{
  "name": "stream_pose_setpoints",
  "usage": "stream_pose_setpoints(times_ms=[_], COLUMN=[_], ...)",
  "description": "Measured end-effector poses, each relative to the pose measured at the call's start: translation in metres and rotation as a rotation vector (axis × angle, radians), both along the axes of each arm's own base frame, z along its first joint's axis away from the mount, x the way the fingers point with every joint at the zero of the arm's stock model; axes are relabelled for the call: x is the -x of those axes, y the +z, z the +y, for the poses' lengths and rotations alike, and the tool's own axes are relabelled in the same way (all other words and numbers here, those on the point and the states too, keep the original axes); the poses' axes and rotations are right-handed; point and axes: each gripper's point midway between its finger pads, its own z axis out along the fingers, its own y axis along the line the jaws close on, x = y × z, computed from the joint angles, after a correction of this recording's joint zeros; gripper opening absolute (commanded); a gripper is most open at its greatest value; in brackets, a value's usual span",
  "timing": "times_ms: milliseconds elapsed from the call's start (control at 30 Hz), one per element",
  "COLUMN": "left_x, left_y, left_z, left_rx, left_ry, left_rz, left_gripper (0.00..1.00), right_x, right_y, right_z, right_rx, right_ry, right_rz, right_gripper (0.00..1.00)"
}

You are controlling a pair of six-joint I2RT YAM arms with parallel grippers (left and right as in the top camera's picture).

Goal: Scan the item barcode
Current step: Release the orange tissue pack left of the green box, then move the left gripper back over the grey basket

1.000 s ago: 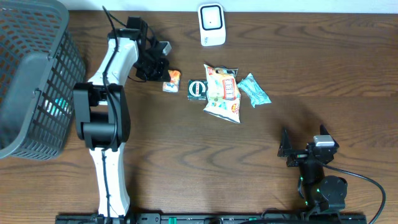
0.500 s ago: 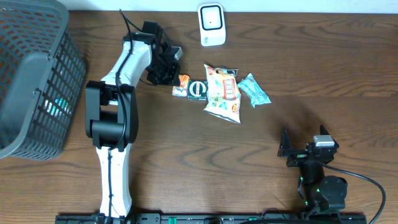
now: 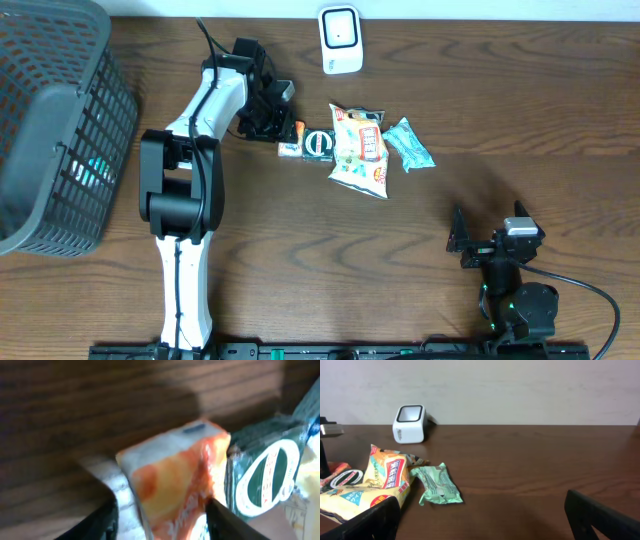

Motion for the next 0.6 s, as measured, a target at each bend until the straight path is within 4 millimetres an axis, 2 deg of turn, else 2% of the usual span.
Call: stream_pose_setpoints(times_ms=[33,67,133,167,333,467,600], left_x=[0.001,0.003,0.002,0.001,-0.009,-0.008,-0.005], left_y=[0.001,0.004,0.012,0.019,0.098,0.166,0.219], left_z=[0.001,0.002,0.002,0.003,0.007,0.01,0.016], left_rx=[-0.001,-0.003,-0.002,0.0,0.027,0.051,0.051], left_ry=[0.0,0.003,0.003,0.006,0.017,0.023,0.034], left_rz=[0.004,0.01,-0.005,-0.02,-0.196,-0.354,-0.498], left_gripper=[0.71,0.77,0.81,0.91,0.93,0.94,0.95], right_x=[0.0,0.0,0.0,0.0,0.0,0.0,0.0], right_y=[0.0,0.0,0.0,0.0,0.0,0.0,0.0], right_z=[0.0,0.0,0.0,0.0,0.0,0.0,0.0], right_rx=[0.0,0.0,0.0,0.0,0.0,0.0,0.0], right_ry=[0.0,0.0,0.0,0.0,0.0,0.0,0.0], right_rz=[0.0,0.0,0.0,0.0,0.0,0.0,0.0], right_gripper=[0.99,0.99,0.99,0.99,0.99,0.99,0.99])
